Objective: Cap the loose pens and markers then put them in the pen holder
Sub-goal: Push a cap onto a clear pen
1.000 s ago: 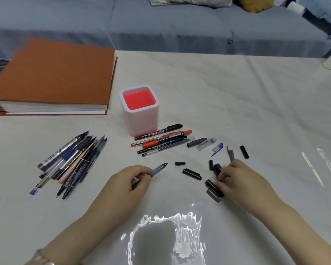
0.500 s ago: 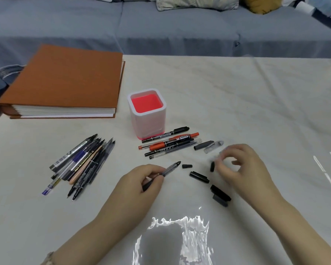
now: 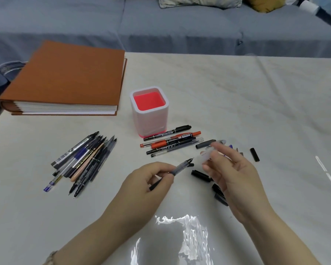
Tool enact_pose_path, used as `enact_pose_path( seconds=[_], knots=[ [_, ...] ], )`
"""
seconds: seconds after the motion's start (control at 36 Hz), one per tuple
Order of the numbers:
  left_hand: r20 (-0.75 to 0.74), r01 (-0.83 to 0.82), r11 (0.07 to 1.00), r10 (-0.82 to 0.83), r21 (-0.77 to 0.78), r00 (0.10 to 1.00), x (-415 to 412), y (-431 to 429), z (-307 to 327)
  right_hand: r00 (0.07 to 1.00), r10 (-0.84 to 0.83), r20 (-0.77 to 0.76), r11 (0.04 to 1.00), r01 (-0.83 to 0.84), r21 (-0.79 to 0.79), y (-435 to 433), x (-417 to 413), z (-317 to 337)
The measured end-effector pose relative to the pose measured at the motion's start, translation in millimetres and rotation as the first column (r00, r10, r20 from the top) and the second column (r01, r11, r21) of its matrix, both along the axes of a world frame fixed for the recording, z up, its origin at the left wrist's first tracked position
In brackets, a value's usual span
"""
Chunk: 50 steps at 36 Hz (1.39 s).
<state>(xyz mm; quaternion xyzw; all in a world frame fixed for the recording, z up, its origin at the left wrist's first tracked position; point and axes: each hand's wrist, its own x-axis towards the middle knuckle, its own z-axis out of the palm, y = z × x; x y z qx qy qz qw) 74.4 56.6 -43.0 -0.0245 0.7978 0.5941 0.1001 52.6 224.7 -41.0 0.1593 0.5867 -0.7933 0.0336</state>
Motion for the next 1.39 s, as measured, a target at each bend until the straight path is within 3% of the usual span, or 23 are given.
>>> enact_pose_path(
  seconds=[0.31,0.56,0.75,0.89,0.94,1.0,1.08,1.39],
  knots=[
    [-0.004,0.015,0.998,-0.015,-0.056,1.000,1.4,0.1,-1.6,0.997,-0.022,-0.069,0.999,0.024,0.035,-5.0,1.0,-4.0],
    [-0.092,0.060,0.984,-0.076,-0.165,0.993,1.0,1.4,-0.5,0.996,-0.024,-0.082,0.999,0.028,0.043,-4.4,3.0,-5.0],
    [-0.141,0.056,0.984,-0.080,-0.166,0.987,2.5,1.3,1.5,0.999,0.016,0.033,0.980,-0.009,-0.197,-2.0,3.7,-7.5],
    [-0.157,0.050,0.986,-0.075,-0.161,0.985,2.8,0.5,1.0,0.999,0.028,0.046,0.977,-0.017,-0.211,0.7,4.9,-10.6],
    [-0.151,0.048,0.985,-0.073,-0.168,0.986,2.9,-1.1,-0.2,0.998,0.056,0.035,0.992,-0.052,-0.116,2.6,5.9,-12.0],
    [-0.140,0.052,0.983,-0.078,-0.177,0.987,3.4,-2.8,-1.2,0.992,0.123,-0.023,0.985,-0.119,0.121,6.0,7.7,-15.6],
    [-0.122,0.075,0.977,-0.101,-0.201,0.987,3.3,-4.3,-1.9,0.960,0.262,-0.102,0.894,-0.201,0.400,10.5,9.7,-17.5],
    [-0.154,0.169,0.947,-0.217,-0.275,0.964,4.2,-5.9,-9.7,0.897,0.426,-0.119,0.812,-0.321,0.488,21.0,8.8,-13.5]
  ],
)
